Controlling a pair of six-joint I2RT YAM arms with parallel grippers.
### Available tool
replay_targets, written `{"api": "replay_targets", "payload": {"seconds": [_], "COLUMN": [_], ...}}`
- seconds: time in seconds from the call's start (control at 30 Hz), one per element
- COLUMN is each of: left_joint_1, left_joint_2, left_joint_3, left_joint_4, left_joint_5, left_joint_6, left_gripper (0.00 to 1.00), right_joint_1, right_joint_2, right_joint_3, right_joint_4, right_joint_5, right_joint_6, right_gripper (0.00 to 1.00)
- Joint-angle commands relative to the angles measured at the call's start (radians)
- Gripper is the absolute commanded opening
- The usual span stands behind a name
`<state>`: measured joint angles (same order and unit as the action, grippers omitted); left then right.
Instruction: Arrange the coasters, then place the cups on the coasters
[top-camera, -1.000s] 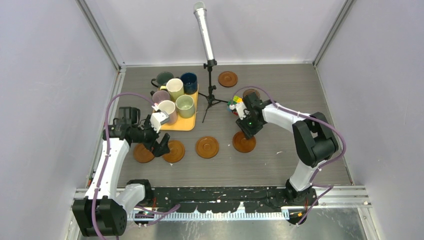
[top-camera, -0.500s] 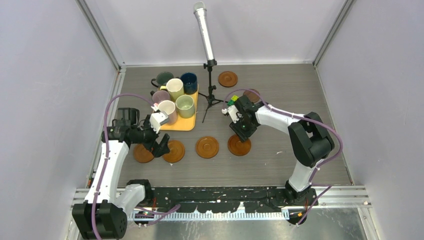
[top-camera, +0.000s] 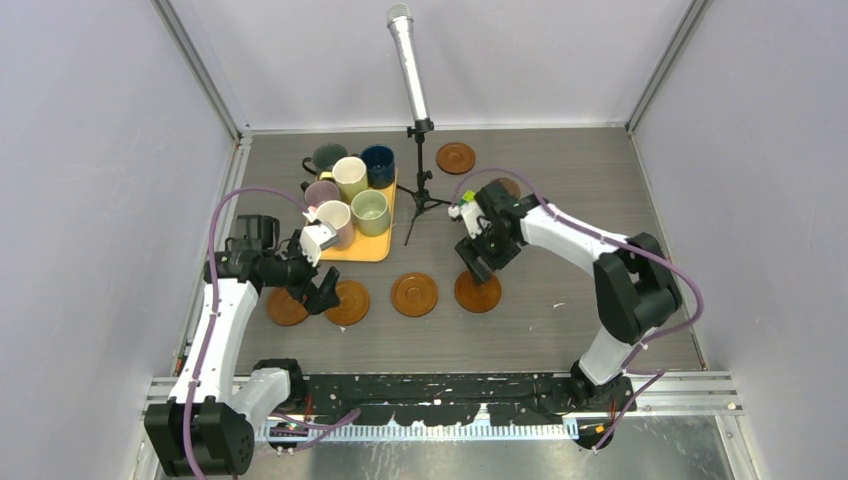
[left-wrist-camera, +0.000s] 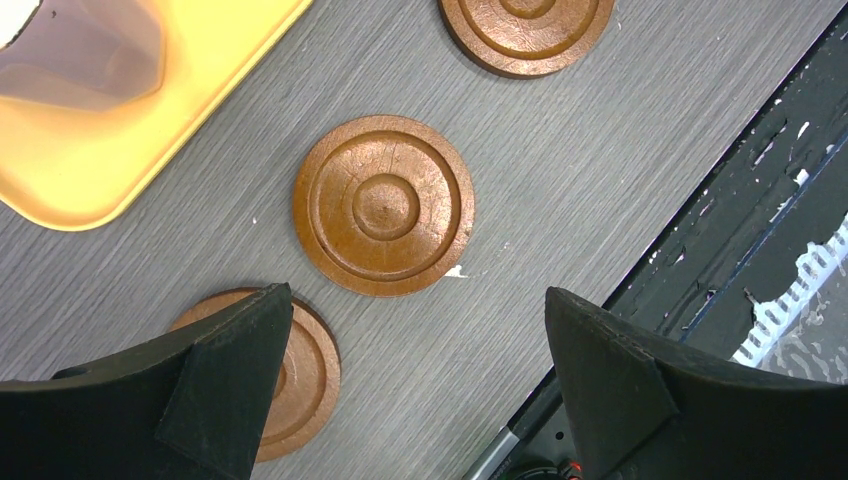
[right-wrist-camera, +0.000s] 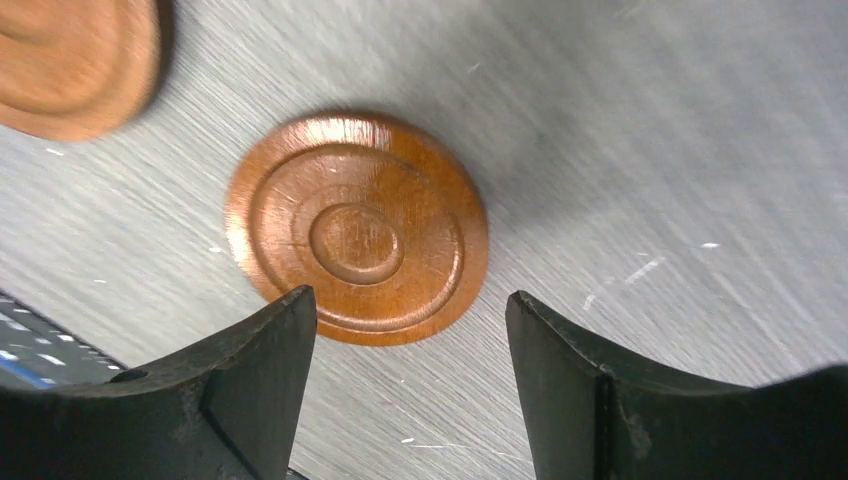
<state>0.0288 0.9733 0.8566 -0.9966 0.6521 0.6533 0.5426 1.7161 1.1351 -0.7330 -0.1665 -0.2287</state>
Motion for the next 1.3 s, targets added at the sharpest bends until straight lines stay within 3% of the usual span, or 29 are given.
{"api": "replay_targets", "payload": {"seconds": [0.0, 0.13, 0.27, 0.47, 0.77, 1.1, 1.27], "left_joint_1": [0.005, 0.004, 0.004, 0.004, 0.005, 0.004, 0.004], "left_joint_2": [0.004, 0.011, 0.020, 0.049, 0.033, 0.046, 0.037], "left_joint_3": [0.025, 0.031, 0.029, 0.041, 0.029, 0.030, 0.013], "left_joint_4": [-0.001, 0.009, 0.037, 0.051, 0.055, 0.062, 0.071], "left_joint_5": [0.036, 0.045, 0.055, 0.064, 0.055, 0.047, 0.042], "left_joint_6": [-0.010, -0.025, -0.045, -0.062, -0.065, -0.066, -0.067], "left_gripper": [1.00, 1.00, 1.00, 1.00, 1.00, 1.00, 1.00], "right_joint_1": [-0.072, -0.215, -0.266, -0.283, -0.283, -0.236, -0.214], "right_joint_2": [-0.150, -0.158, -0.072, 0.292, 0.670, 0.856, 0.896], "right_joint_3": [0.123, 0.192, 0.243, 0.708, 1.164, 1.355, 1.369], "right_joint_4": [-0.009, 0.068, 0.239, 0.044, 0.063, 0.125, 0.188], "right_joint_5": [-0.119, -0.158, 0.020, 0.117, 0.152, 0.233, 0.257], "right_joint_6": [0.053, 0.113, 0.125, 0.163, 0.268, 0.266, 0.280], "right_gripper": [0.75, 0.79, 0.85, 0.85, 0.83, 0.83, 0.84]}}
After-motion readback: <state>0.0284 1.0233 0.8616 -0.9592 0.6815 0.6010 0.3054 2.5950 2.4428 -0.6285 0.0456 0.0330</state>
